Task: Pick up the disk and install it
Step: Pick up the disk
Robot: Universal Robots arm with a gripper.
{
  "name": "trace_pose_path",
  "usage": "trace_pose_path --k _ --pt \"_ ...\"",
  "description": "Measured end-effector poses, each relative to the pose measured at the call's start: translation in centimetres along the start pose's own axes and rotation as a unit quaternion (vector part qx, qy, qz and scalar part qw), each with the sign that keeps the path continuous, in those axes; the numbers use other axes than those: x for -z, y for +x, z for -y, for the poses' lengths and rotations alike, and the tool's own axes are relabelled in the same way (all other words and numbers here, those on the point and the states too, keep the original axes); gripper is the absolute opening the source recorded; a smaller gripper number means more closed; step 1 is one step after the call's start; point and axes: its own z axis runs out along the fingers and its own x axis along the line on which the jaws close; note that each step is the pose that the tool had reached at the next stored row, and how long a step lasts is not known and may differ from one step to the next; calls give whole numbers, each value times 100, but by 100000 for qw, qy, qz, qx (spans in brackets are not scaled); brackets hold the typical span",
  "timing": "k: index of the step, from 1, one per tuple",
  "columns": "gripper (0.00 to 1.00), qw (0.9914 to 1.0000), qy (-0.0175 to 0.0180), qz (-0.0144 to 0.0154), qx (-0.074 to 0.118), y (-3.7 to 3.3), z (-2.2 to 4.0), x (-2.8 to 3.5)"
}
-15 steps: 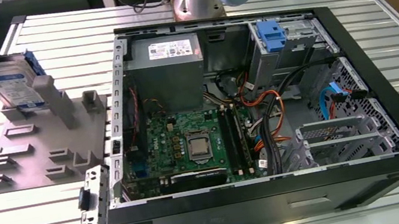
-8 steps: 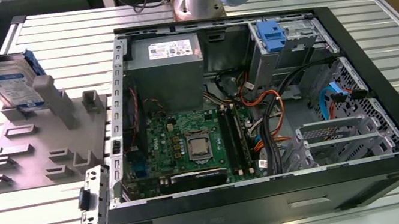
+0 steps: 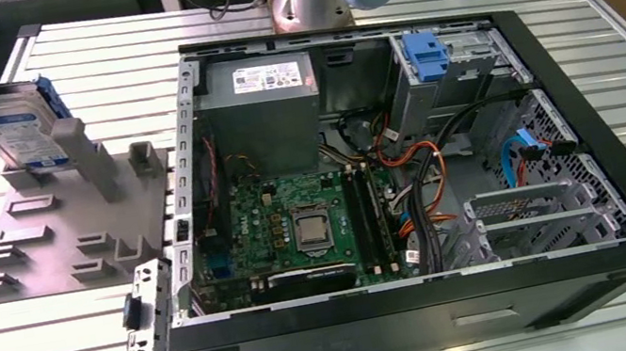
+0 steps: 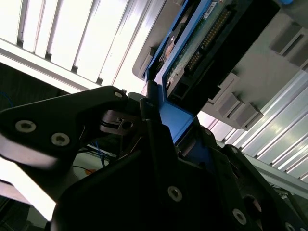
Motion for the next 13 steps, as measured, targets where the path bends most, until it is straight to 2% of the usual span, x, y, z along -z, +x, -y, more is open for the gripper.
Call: trace_pose_path --k 6,8,13 --pt "36 100000 5 4 -1 0 0 11" --pt "36 100000 1 1 -3 -2 -2 52" --pt "36 100000 4 1 -1 -2 -1 61"
